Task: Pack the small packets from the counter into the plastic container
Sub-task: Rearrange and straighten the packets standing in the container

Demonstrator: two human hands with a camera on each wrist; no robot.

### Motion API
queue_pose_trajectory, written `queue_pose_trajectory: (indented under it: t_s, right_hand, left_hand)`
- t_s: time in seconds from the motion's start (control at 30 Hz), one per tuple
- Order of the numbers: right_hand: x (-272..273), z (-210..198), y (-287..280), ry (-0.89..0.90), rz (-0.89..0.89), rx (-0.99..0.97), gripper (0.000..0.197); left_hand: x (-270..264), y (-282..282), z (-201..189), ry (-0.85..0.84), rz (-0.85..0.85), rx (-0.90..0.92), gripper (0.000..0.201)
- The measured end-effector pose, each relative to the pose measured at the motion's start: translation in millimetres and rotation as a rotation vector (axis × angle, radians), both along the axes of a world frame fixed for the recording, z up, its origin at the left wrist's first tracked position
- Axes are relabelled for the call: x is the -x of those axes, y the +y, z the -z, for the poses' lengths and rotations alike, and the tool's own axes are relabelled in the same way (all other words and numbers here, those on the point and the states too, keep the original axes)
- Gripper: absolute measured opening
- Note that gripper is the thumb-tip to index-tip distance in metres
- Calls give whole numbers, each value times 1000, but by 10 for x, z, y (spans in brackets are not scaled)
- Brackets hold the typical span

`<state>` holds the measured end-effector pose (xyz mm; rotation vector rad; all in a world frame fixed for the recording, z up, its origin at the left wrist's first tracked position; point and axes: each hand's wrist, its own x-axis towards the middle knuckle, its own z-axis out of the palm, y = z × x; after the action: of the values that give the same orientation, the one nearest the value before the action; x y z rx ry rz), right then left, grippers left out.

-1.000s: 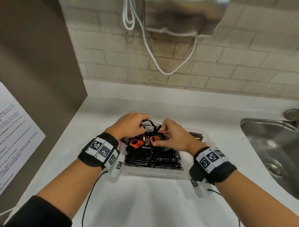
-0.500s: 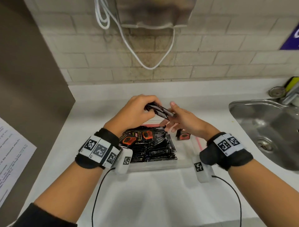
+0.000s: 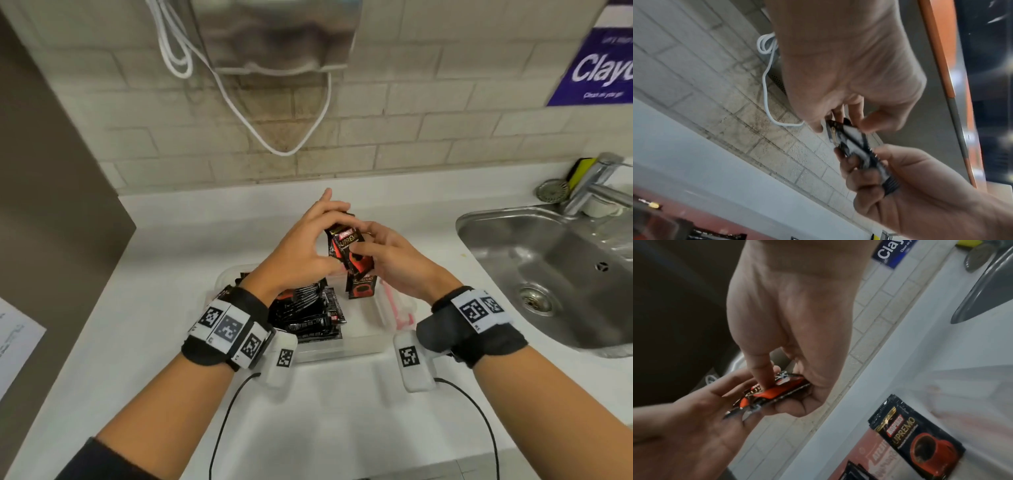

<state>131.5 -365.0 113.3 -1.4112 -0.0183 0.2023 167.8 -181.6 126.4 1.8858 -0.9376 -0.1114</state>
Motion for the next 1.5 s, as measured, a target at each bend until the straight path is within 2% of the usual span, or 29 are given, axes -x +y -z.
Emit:
queue_pose_trajectory:
  t_s: [0.1,0.23,0.3,0.43,0.5,0.6,0.73,0.9,1.07,1.27,1.4,1.5]
  right_hand:
    - [37,58,-70,-28,21,104,24]
    - [89,119,-92,-74,10,191,19]
    - [105,133,-76,-115,37,195,21]
    - [122,151,-6,-134,94,158,20]
    - [127,150,18,-168,112,204,22]
    - [139,134,-31,-219,93,244,28]
    - [131,187,-157,-279,121,272,32]
    - [104,343,-242,-302,189,284,22]
    - [77,530,-327,-314,210,586,23]
    - [55,827,-436,-291,210,1009,40]
    - [3,904,-447,-275,222,1116,40]
    - [-43,907,-427,-265,208,1222,32]
  left_hand:
    - [13,-98,-10,140,-50,94,70]
    - [-37,-337,25,305,-214,113,53]
    - [-28,-467,82,278,-261,96,43]
    - [70,-754,182,170,-479,183,15]
    - [116,-847,209,158,-530,237,11]
    - [151,-887,204,196,-501,264,14]
    - [126,-842,129,81,-464,-6,22]
    - [36,-739,38,117,-403,-131,21]
    - [62,-750,170,216,-413,-212,13]
    - [73,-826,565,239,-466,-284,13]
    - [80,-915,739,249,-534,-332,18]
    - [94,-982,849,297,-597,-315,27]
